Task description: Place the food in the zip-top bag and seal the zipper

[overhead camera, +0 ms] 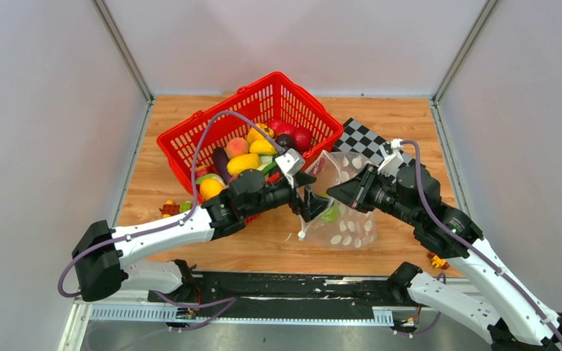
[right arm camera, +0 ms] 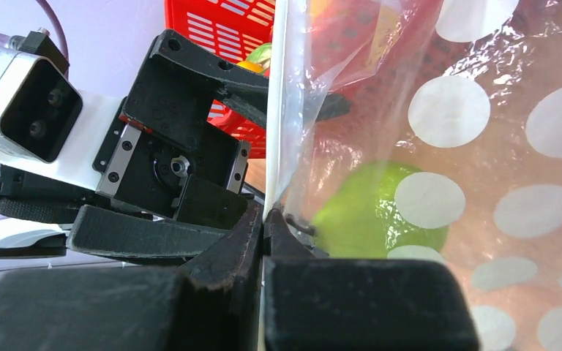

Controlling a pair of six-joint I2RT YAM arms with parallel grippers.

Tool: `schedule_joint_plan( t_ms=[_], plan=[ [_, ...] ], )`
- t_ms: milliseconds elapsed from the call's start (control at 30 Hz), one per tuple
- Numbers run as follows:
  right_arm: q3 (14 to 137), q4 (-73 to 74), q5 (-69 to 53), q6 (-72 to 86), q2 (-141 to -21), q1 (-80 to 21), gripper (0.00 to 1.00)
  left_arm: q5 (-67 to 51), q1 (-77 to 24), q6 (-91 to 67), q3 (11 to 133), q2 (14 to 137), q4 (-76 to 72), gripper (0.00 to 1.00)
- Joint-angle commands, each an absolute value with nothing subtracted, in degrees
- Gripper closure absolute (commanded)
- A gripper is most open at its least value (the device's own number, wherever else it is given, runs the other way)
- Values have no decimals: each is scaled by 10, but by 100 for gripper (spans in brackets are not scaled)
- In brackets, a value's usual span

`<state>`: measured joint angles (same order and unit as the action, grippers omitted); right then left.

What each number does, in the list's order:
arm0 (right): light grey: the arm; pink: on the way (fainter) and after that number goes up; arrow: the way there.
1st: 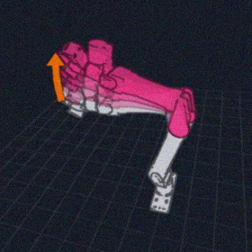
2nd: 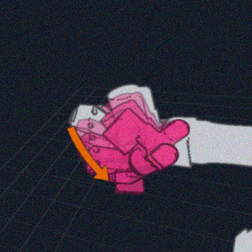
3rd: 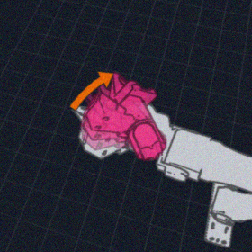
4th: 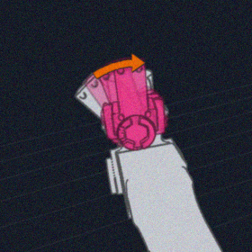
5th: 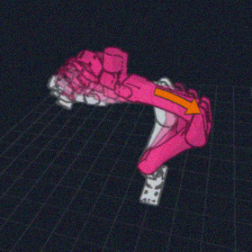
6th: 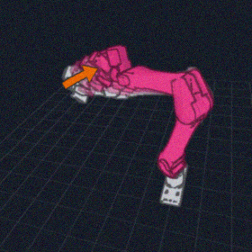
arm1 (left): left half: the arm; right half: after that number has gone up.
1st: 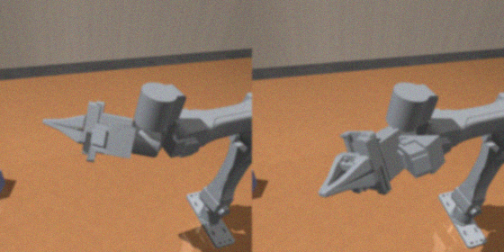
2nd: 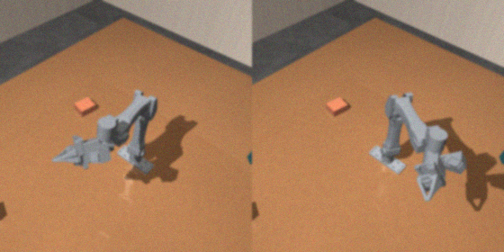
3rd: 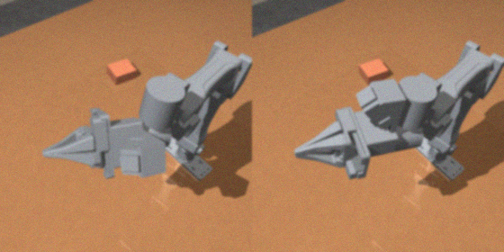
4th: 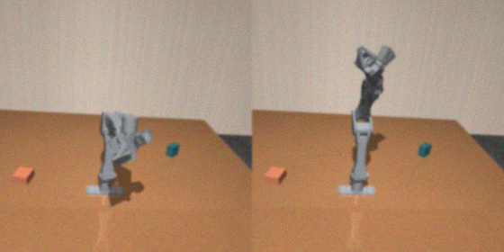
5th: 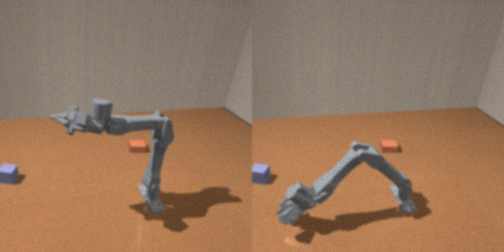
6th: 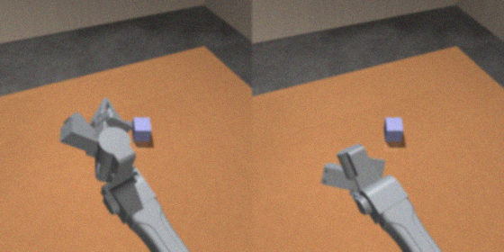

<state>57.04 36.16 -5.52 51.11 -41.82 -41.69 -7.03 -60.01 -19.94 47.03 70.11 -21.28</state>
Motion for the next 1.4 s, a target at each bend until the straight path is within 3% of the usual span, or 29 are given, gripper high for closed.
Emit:
schedule_joint_plan(
  t_ms=[0, 600, 833, 967, 1067, 1367],
  plan=[
    [566, 338, -36, 505, -407, -413, 100, -87, -604, -184, 520, 691, -186, 0],
    [527, 337, 19, 500, -381, -409, 100, -2, -604, -153, 537, 585, 21, 0],
    [527, 319, 9, 502, -380, -408, 100, -70, -604, -199, 528, 619, -12, 0],
    [533, 328, -16, 499, -393, -408, 100, -104, -604, -206, 550, 653, -13, 5],
    [532, 322, -21, 501, -392, -408, 100, -80, -604, -201, 573, 680, 36, 17],
    [573, 430, 17, 439, -397, -408, 100, -107, -604, -214, 626, 696, 59, 86]
  ],
)
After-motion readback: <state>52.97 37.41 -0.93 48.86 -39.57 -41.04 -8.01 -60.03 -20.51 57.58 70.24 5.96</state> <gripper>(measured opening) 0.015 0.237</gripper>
